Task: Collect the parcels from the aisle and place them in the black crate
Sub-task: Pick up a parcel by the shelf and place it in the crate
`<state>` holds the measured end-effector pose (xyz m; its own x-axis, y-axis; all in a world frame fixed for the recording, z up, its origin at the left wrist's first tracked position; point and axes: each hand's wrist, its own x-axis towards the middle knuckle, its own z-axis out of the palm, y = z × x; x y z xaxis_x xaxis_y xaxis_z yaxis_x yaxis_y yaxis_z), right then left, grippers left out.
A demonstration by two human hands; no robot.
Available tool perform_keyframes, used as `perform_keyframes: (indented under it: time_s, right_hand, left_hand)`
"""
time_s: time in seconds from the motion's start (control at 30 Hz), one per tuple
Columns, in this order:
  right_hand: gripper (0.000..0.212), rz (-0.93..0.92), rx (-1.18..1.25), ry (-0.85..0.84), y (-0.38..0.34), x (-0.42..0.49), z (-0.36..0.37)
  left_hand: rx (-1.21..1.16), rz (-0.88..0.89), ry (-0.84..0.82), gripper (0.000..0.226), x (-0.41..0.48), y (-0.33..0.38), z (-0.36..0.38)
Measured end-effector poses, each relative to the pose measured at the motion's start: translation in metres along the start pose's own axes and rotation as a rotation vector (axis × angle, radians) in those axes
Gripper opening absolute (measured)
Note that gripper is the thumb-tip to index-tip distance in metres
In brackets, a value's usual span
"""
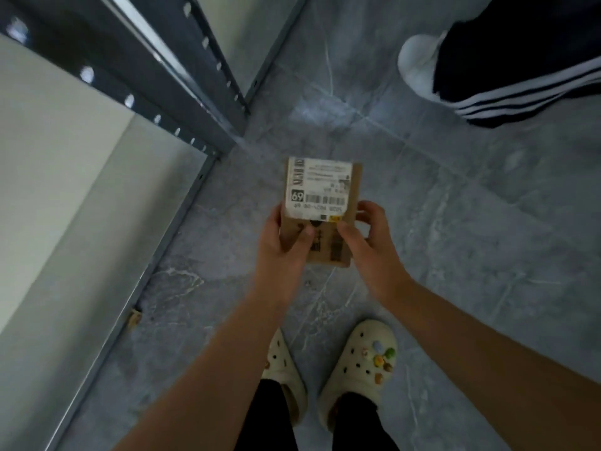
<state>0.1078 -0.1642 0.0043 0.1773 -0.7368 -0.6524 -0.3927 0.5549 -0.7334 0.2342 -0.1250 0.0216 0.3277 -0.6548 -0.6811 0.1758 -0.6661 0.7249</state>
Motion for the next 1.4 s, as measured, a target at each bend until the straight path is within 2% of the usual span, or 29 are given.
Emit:
perform_keyframes:
  time_s: [0.1, 0.2, 0.33, 0.43, 0.5, 0.6, 0.7, 0.8, 0.9, 1.03, 1.1, 1.17, 1.23, 1.33, 1.4]
  right_hand:
    - [0.062, 0.031, 0.156, 0.029, -0.055, -0.044, -0.043]
    - [0.081, 0.038, 0.246, 0.020, -0.105, -0.079, -0.072]
    - [0.071, 0.003, 0.393, 0.043, -0.184, -0.137, -0.108]
    - [0.069, -0.005, 0.591, 0.018, -0.245, -0.186, -0.126]
    - [0.066, -0.024, 0.763, -0.012, -0.289, -0.222, -0.132]
    - [0.061, -0.082, 0.918, -0.087, -0.350, -0.274, -0.132]
    - [0.083, -0.101, 0.897, -0.143, -0.397, -0.319, -0.134]
    - [0.098, -0.142, 0.813, -0.029, -0.436, -0.348, -0.153]
    - [0.087, -0.262, 0.709, 0.088, -0.482, -0.366, -0.182]
    - [0.064, -0.437, 0.382, -0.133, -0.538, -0.399, -0.204]
    - [0.056, -0.474, 0.282, -0.201, -0.556, -0.416, -0.205]
    - [0.049, -0.522, 0.271, -0.210, -0.570, -0.427, -0.202]
    - [0.048, -0.561, 0.314, -0.184, -0.582, -0.434, -0.196]
    - [0.060, -0.632, 0.332, -0.219, -0.596, -0.444, -0.181]
    - [0.054, -0.665, 0.377, -0.289, -0.602, -0.451, -0.171]
  left_hand:
    - [0.057, 0.104, -0.154, 0.037, -0.038, 0.066, 0.009]
    - [0.082, 0.182, -0.242, 0.035, -0.065, 0.127, 0.011]
    - [0.144, 0.265, -0.323, 0.046, -0.116, 0.227, 0.007]
    - [0.191, 0.342, -0.281, 0.063, -0.161, 0.296, -0.005]
    - [0.142, 0.347, -0.259, 0.081, -0.199, 0.336, -0.013]
    - [0.040, 0.377, -0.333, 0.097, -0.257, 0.383, -0.018]
    - [-0.054, 0.476, -0.310, 0.079, -0.303, 0.425, -0.028]
    - [-0.082, 0.547, -0.300, 0.069, -0.338, 0.474, -0.050]
    - [0.034, 0.623, -0.364, 0.058, -0.366, 0.526, -0.079]
    - [0.209, 0.730, -0.461, 0.052, -0.402, 0.582, -0.101]
    - [0.208, 0.781, -0.436, 0.046, -0.421, 0.602, -0.105]
    - [0.170, 0.835, -0.342, 0.042, -0.440, 0.614, -0.105]
    - [0.088, 0.864, -0.255, 0.058, -0.456, 0.616, -0.104]
    - [-0.080, 0.867, -0.212, 0.089, -0.473, 0.608, -0.102]
    - [-0.172, 0.887, -0.185, 0.097, -0.484, 0.601, -0.103]
